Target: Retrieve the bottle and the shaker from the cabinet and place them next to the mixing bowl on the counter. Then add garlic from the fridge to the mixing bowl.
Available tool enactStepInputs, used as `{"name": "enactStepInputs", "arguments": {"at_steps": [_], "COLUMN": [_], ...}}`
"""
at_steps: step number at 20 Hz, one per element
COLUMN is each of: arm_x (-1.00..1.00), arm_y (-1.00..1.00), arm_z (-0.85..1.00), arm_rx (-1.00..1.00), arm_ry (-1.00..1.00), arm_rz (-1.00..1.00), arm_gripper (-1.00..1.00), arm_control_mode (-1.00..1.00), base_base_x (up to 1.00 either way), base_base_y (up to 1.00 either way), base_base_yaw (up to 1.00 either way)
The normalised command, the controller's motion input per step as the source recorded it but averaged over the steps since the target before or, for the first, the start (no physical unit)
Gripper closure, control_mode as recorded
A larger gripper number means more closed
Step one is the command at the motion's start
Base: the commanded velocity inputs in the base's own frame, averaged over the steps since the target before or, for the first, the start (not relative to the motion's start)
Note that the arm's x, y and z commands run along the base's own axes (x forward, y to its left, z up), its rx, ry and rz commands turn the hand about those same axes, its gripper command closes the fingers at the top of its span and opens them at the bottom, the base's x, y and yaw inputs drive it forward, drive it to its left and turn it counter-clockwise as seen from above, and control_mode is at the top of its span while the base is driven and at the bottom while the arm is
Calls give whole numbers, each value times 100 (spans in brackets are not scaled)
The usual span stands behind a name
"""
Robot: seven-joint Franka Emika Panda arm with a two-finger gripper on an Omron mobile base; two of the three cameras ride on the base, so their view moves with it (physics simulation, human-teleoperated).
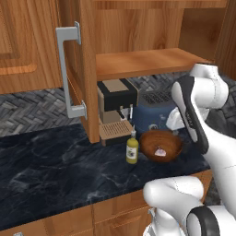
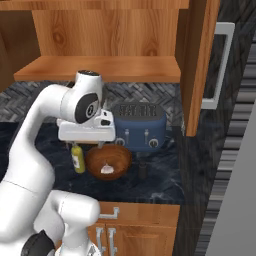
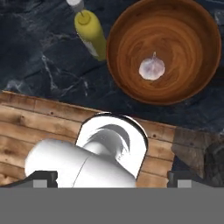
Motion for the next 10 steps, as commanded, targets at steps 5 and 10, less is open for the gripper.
{"name": "enactStepInputs", "arguments": {"at_steps": [5,10], "arm_x": [-88,-71], "arm_y": [13,6], "arm_z": [51,50], "arm_rx": [0,0], "arm_ry": [-7,-9], "arm_rz": [-7,-3], "arm_gripper": [-100,-100], "arm_control_mode": [-100,-100], "base_base_x": [0,0], "base_base_y": [0,0], "base_base_yaw": [0,0]}}
